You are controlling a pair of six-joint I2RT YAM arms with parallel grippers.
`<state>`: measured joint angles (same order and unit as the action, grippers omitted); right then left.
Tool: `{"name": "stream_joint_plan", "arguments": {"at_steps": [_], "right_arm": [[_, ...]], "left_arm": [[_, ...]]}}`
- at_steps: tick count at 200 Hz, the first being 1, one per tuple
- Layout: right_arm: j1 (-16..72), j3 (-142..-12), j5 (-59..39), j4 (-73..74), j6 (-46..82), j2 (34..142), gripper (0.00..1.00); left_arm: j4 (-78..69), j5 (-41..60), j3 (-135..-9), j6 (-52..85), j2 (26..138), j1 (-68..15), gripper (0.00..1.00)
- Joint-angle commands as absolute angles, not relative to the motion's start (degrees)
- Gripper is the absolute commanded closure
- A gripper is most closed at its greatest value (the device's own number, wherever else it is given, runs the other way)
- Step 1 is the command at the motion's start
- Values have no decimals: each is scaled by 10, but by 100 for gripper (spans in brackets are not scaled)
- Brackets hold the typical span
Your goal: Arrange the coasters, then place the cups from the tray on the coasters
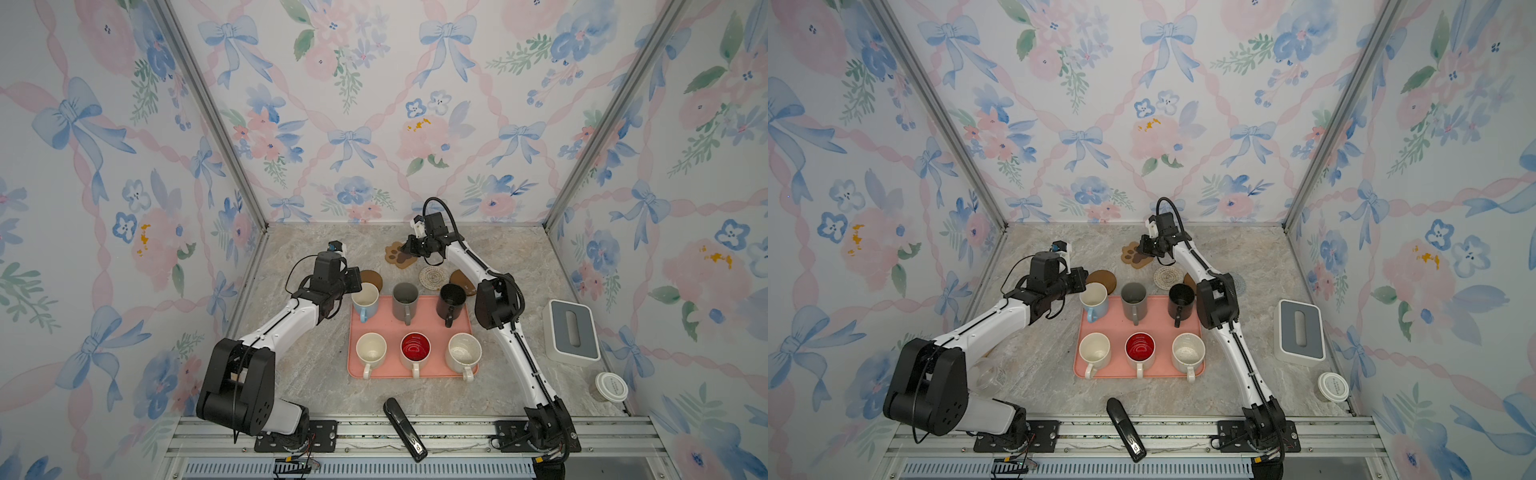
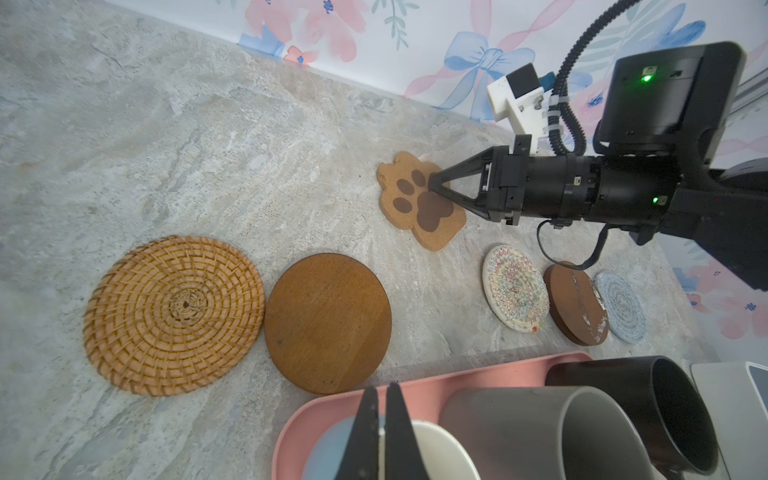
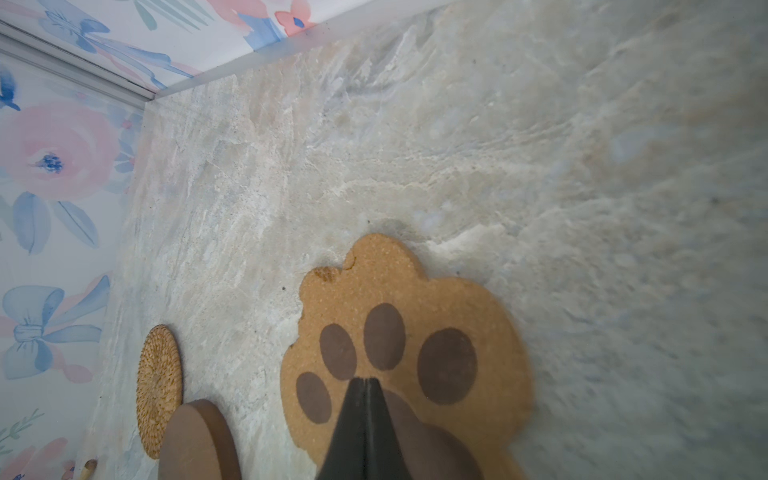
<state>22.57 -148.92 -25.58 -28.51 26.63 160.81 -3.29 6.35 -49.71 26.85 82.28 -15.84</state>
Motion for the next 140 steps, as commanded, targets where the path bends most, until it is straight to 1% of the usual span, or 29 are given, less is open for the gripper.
{"name": "stream_joint_plan", "arguments": {"at_steps": [1, 47, 64, 88, 140], "right_arm": [[225, -1497, -242, -287, 272, 1620, 100], [231, -1492, -241, -366, 240, 1621, 100], [234, -1492, -241, -413, 217, 1620, 96], [240, -1483, -246, -474, 187, 1617, 95], [252, -1443, -280, -529, 160, 1604, 99]], "left_arm": [[-48, 69, -490, 280, 809, -162, 100], [-53, 72, -483, 285, 803, -163, 100], [-54, 71, -479, 286, 799, -163, 100], [-58, 72, -475, 288, 795, -163, 100], [-61, 71, -466, 290, 784, -163, 100]]}}
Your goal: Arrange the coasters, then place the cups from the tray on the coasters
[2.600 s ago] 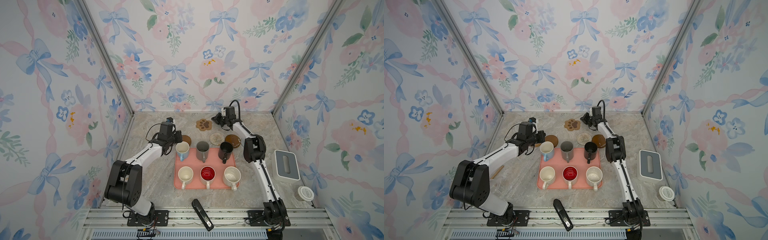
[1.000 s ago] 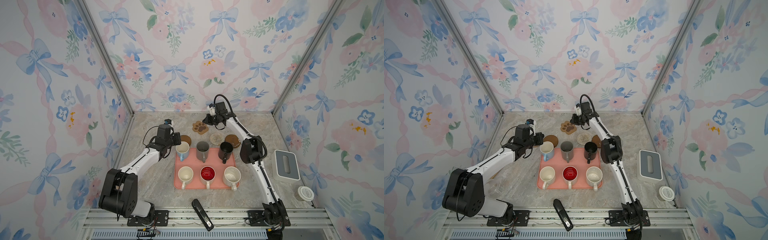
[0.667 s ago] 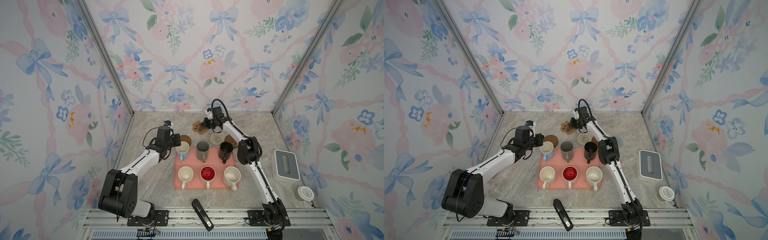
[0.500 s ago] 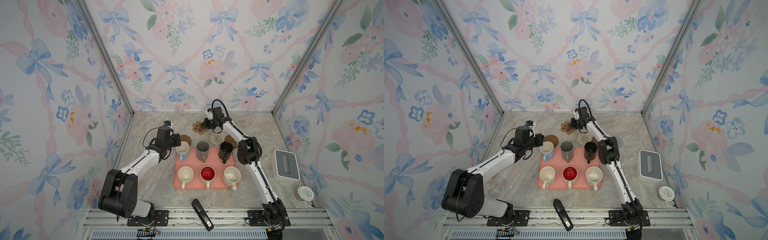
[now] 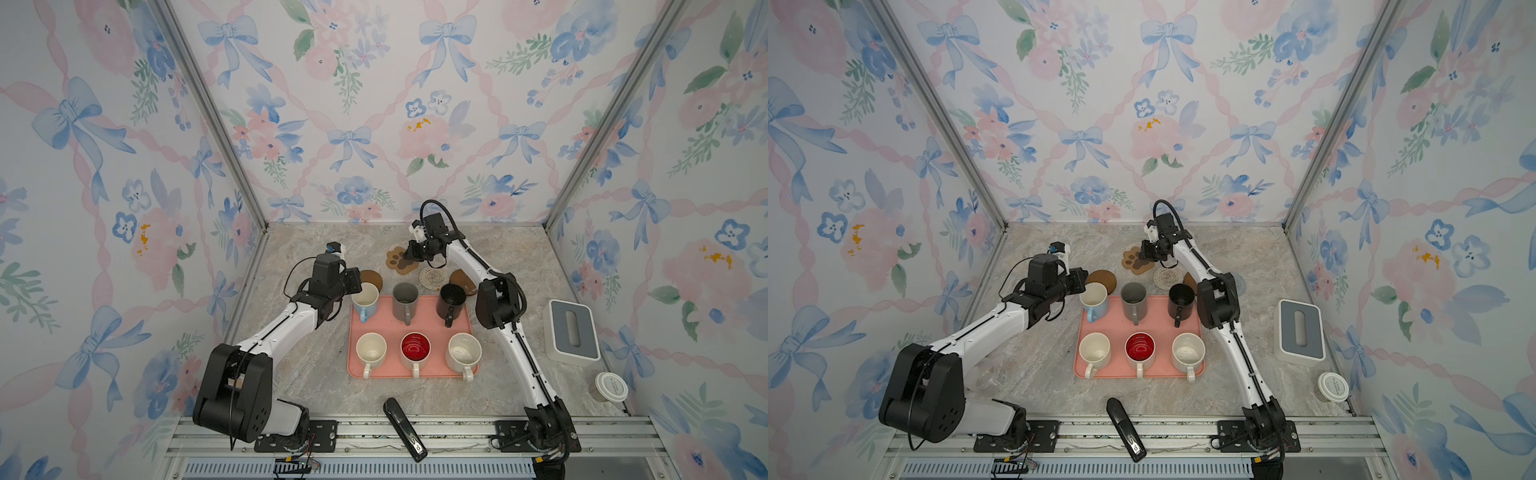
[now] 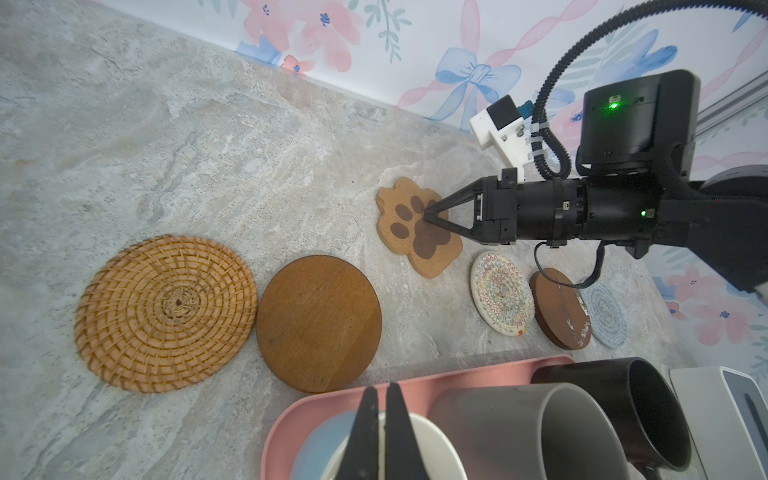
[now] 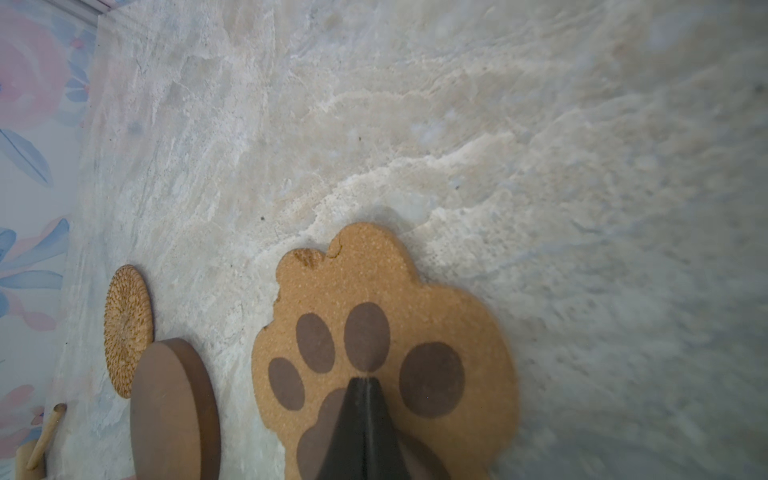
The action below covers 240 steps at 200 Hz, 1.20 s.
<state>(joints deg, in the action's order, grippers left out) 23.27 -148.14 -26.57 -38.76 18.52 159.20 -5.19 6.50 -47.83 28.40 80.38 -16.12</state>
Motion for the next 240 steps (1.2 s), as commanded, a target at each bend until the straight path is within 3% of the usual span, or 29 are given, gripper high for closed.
{"name": "stream_joint_plan", "arguments": {"at_steps": [1, 240], "right_arm": [[253, -1443, -279, -530, 159, 1604, 99], [263, -1260, -266, -520, 155, 1496, 100]], "left_arm": [[-61, 71, -466, 291, 784, -163, 100], [-64, 61, -446, 294, 752, -166, 100]]}}
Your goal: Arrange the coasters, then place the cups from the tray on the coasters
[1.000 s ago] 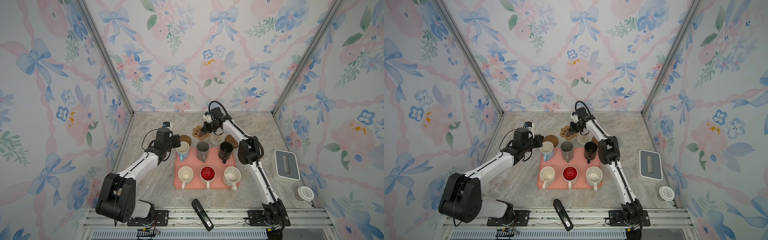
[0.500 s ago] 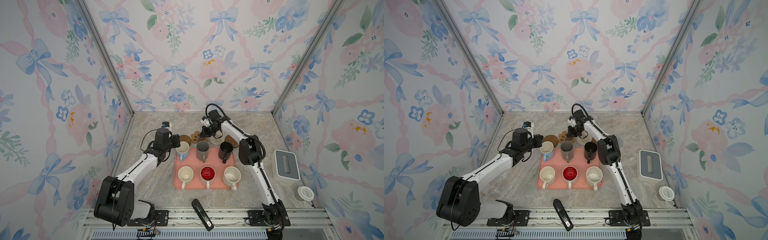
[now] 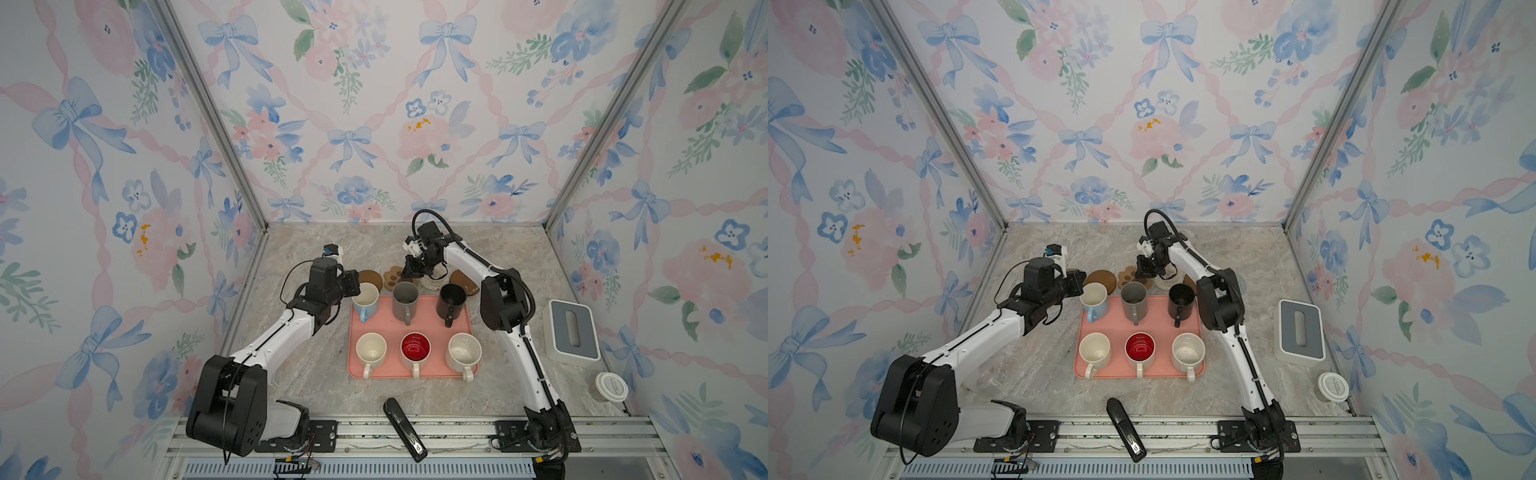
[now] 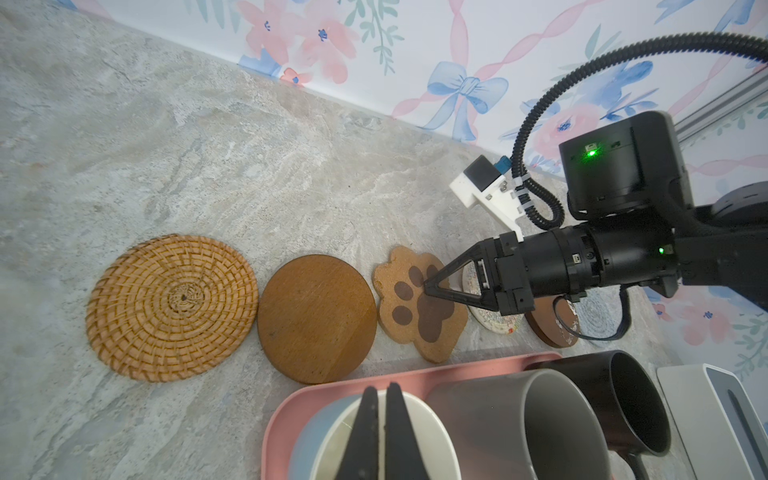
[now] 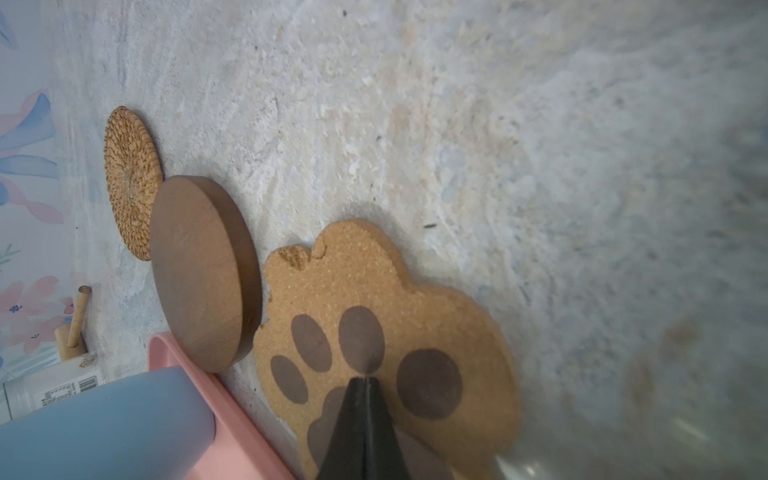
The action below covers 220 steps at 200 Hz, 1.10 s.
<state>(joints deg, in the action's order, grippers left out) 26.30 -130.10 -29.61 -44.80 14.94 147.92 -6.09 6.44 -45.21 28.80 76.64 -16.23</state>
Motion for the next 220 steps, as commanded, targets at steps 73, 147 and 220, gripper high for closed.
{"name": "stream_joint_plan", "arguments": {"at_steps": [73, 147, 220], "right_arm": [[260, -1240, -292, -411, 204, 1447, 96], [236, -1157, -304, -258, 281, 1333, 84], [186, -960, -420, 46, 524, 1199, 81]], "left_arm": [[-64, 57, -450, 294, 754, -167, 100], [-64, 53, -449, 294, 734, -168, 100], [-65, 62, -453, 299, 724, -174, 100]]}}
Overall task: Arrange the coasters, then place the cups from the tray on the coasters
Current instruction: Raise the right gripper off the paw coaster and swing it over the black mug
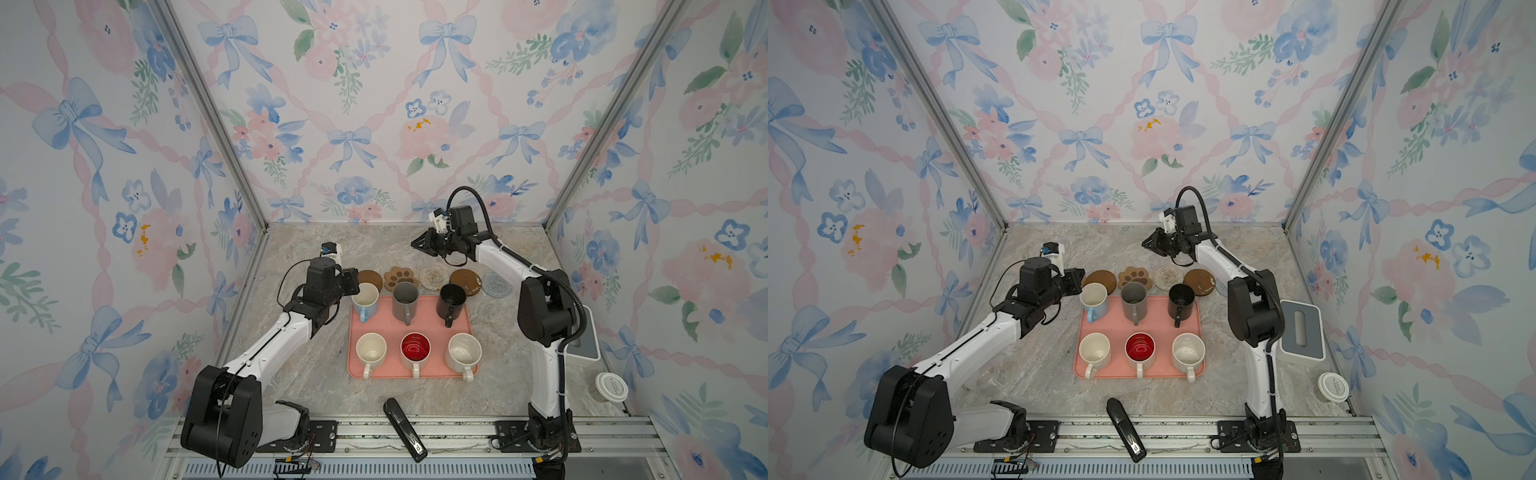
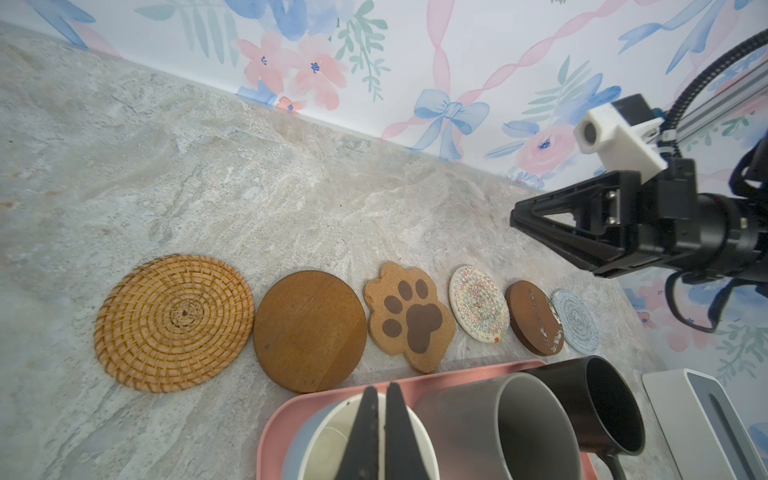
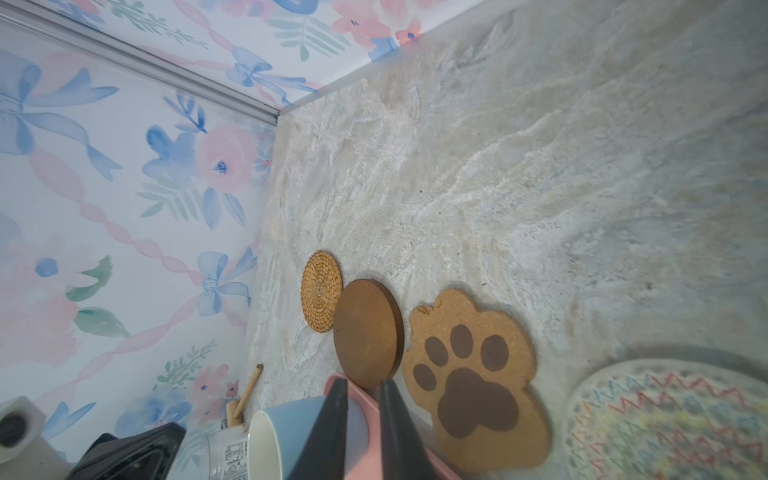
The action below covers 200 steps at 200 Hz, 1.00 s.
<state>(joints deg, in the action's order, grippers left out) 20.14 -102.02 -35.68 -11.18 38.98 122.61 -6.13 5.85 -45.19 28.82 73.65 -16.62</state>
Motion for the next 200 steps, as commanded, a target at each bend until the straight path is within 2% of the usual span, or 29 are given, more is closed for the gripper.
{"name": "stream_joint_plan", "arguments": {"at_steps": [1, 65, 89, 107, 125, 141, 152, 180, 200], "right_arm": [[185, -956, -422, 51, 529, 1198, 81], [177, -834, -488, 467, 834, 1173, 83], [177, -827, -498, 510, 870, 1170, 87], [177, -817, -500, 419, 801, 1142, 88], [178, -822, -479, 206, 647, 1096, 89], [183, -850, -399, -22, 483, 1057, 89], [188, -867, -347, -128, 404, 1039, 89], [194, -853, -267, -236, 319, 996, 87], [214, -848, -178, -327, 257, 969, 82]], "left_arm": [[-65, 62, -453, 300, 724, -174, 100], [-55, 50, -447, 298, 706, -192, 100], [-53, 44, -447, 298, 703, -197, 100], [-52, 39, -448, 298, 706, -201, 100], [-49, 38, -452, 297, 709, -203, 100], [-48, 34, -456, 295, 714, -205, 100], [-46, 32, -458, 293, 716, -206, 100], [-43, 26, -463, 288, 722, -210, 100], [-40, 24, -465, 287, 724, -213, 100]]}}
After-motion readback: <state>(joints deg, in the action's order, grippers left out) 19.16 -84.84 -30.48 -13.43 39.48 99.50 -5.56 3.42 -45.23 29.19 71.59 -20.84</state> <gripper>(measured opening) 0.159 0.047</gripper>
